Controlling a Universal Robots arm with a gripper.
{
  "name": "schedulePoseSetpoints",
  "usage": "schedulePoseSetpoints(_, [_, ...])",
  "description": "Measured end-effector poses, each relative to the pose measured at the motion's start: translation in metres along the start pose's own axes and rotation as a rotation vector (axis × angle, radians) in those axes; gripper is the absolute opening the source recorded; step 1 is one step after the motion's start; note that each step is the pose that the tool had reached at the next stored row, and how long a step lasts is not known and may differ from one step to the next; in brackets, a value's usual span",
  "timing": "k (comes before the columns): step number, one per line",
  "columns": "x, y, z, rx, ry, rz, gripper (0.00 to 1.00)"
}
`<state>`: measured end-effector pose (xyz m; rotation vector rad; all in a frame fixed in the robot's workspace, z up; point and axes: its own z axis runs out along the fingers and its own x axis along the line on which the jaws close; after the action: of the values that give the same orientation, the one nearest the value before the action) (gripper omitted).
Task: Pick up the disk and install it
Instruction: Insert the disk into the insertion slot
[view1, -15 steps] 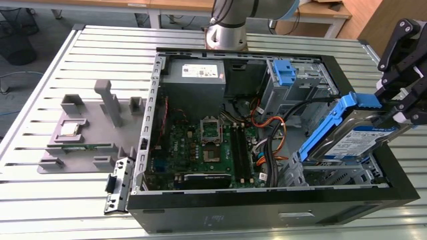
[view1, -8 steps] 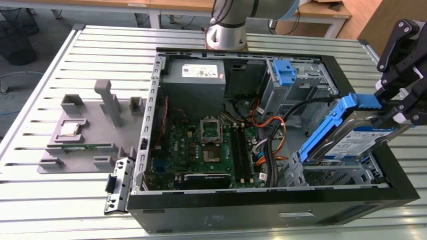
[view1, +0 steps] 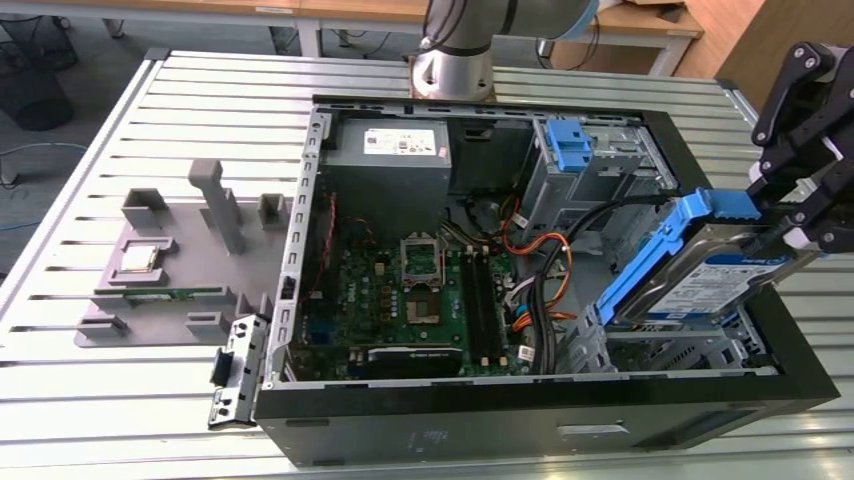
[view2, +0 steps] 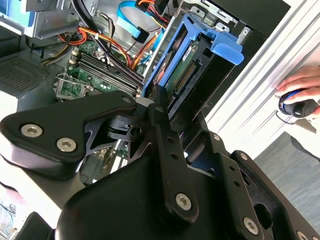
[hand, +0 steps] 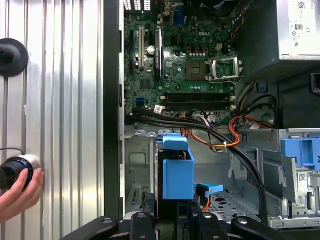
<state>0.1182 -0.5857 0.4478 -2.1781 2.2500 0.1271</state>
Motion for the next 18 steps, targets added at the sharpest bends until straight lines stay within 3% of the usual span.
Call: schedulePoseSetpoints(18, [0.0019, -0.0016, 0.0303, 0.0020, -0.0001, 0.000, 0.35])
